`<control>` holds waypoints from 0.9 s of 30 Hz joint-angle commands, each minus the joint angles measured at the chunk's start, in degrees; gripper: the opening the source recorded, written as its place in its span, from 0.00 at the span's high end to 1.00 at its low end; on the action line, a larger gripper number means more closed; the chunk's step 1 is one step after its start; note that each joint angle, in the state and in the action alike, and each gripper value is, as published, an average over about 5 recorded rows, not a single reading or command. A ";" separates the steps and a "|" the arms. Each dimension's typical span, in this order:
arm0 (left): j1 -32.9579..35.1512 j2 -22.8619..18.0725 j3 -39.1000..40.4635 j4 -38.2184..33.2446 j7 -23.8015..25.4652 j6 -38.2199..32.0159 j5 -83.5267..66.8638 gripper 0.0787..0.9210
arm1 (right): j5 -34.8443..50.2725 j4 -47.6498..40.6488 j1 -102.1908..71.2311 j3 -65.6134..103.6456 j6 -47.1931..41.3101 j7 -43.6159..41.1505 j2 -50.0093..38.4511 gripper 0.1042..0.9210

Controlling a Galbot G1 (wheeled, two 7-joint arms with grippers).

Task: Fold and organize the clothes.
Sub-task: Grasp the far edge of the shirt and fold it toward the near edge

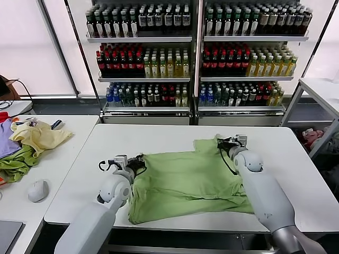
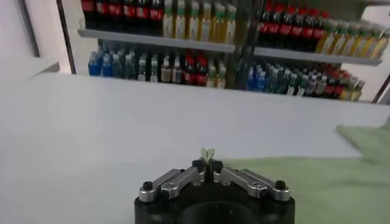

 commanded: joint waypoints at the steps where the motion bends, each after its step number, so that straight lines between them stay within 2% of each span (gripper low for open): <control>1: 4.63 3.07 -3.41 -11.49 0.09 -0.88 -1.88 0.96 | 4.16 19.49 -10.50 4.90 0.30 0.54 -5.51 0.99; 15: 14.87 5.26 -8.71 -20.87 0.88 0.17 -4.25 0.96 | 5.15 36.40 -30.41 15.36 0.17 1.21 -9.98 0.99; 27: 25.71 4.74 -8.80 -28.13 3.11 0.07 1.66 0.96 | 5.39 38.10 -36.38 20.59 -0.18 1.61 -11.83 0.99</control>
